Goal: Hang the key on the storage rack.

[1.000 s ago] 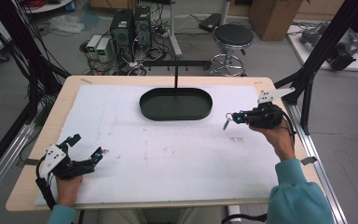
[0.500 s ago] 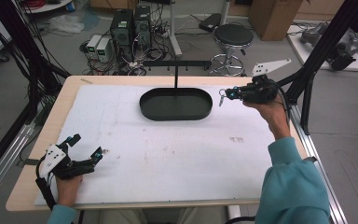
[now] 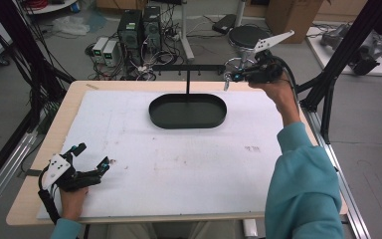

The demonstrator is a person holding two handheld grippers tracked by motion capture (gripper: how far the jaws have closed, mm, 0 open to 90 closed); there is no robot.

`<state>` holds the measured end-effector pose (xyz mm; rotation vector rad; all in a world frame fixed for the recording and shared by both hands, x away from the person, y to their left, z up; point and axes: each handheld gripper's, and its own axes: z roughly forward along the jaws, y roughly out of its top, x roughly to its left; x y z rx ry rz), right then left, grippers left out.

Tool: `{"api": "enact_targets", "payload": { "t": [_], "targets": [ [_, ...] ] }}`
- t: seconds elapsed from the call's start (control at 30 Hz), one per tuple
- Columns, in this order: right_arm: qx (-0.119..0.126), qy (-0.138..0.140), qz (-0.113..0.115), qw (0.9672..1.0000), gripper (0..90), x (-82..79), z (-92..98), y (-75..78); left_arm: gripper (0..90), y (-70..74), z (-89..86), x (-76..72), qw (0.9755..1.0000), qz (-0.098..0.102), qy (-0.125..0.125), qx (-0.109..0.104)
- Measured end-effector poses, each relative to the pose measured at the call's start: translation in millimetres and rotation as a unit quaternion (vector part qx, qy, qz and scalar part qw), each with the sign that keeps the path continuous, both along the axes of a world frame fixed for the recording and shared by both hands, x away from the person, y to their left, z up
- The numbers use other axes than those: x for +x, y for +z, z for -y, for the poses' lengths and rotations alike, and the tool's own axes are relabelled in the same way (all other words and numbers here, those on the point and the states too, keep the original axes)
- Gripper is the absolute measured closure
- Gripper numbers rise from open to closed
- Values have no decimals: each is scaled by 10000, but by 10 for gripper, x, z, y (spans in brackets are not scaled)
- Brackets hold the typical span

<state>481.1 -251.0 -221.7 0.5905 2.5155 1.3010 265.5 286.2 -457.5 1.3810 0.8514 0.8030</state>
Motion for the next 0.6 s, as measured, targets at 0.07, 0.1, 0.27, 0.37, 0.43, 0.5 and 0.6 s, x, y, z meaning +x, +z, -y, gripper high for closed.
{"api": "enact_targets", "payload": {
  "t": [0.07, 0.1, 0.27, 0.37, 0.43, 0.5, 0.6],
  "targets": [
    [-45, -16, -5, 10000, 890, 68, -38, 35, 23, 0, 0, 0, 10000, -2, 1, 3],
    [-37, -20, 4, 10000, 890, 101, -52, 51, 23, 0, -1, 1, 10000, -5, -2, -2],
    [-146, -81, 7, 9999, 890, 236, -107, 107, 23, 1, -3, 6, 10000, -23, -4, -7],
    [-161, -95, -23, 9998, 890, 295, -142, 126, 23, 1, -3, 7, 10000, -26, -5, -13],
    [-186, -96, -65, 9998, 890, 324, -165, 126, 23, 1, -4, 7, 10000, -29, -7, -18],
    [-262, -97, -67, 9996, 890, 358, -190, 123, 22, 1, -5, 6, 10000, -35, -6, -14],
    [-316, -135, -147, 9993, 890, 401, -224, 108, 23, 1, -6, 6, 10000, -41, 0, -25]
  ]
}}
